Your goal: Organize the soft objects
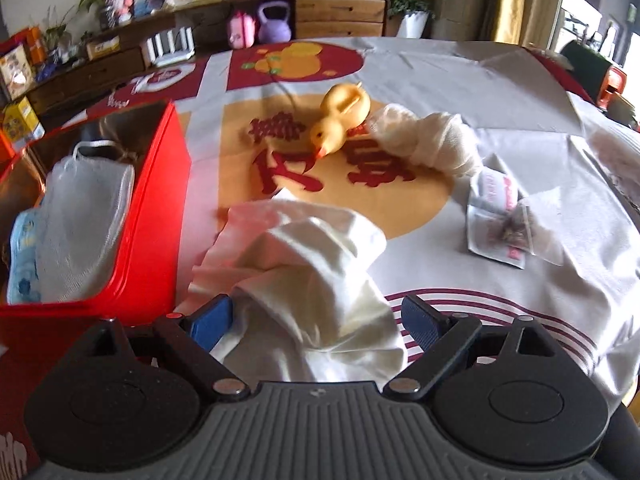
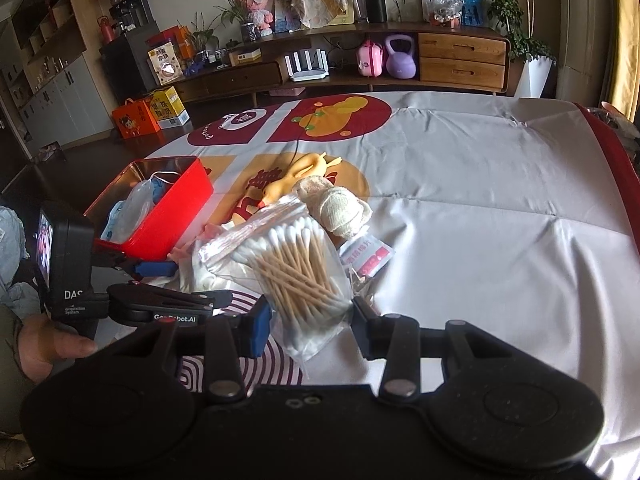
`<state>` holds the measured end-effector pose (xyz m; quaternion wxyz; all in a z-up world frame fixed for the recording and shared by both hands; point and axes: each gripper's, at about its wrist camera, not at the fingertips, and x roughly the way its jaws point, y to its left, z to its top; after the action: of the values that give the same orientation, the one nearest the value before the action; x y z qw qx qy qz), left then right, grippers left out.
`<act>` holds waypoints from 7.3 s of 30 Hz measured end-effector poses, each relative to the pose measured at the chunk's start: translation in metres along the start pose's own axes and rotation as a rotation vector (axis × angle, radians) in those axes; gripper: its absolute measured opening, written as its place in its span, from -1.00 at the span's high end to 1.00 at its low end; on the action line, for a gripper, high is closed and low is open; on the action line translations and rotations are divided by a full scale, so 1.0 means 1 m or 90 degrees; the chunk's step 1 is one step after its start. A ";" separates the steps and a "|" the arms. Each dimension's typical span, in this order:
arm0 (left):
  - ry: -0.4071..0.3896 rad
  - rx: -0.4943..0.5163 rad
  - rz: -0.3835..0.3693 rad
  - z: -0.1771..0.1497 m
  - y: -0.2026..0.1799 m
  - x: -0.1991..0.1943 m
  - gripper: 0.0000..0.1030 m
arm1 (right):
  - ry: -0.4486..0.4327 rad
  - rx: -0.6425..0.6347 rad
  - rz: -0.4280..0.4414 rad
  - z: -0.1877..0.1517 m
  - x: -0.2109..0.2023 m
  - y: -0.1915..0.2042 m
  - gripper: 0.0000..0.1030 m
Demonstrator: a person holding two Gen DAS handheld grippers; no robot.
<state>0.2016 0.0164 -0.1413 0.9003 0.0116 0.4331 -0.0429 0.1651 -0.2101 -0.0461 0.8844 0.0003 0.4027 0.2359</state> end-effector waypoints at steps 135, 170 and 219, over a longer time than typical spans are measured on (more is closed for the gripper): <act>-0.035 -0.118 0.113 0.046 0.209 -0.061 -0.49 | 0.028 -0.192 0.057 0.123 0.157 0.215 -0.18; -0.147 -0.107 0.042 0.029 0.121 -0.163 -0.68 | -0.103 -0.116 0.106 0.072 0.017 0.146 -0.83; -0.070 -0.039 0.007 0.119 0.007 0.015 -0.98 | -0.016 -0.084 -0.010 0.000 0.053 -0.003 -0.75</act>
<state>0.3043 0.0158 -0.0783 0.9229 -0.0159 0.3838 -0.0250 0.1961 -0.1910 -0.0842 0.8893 -0.0583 0.3750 0.2551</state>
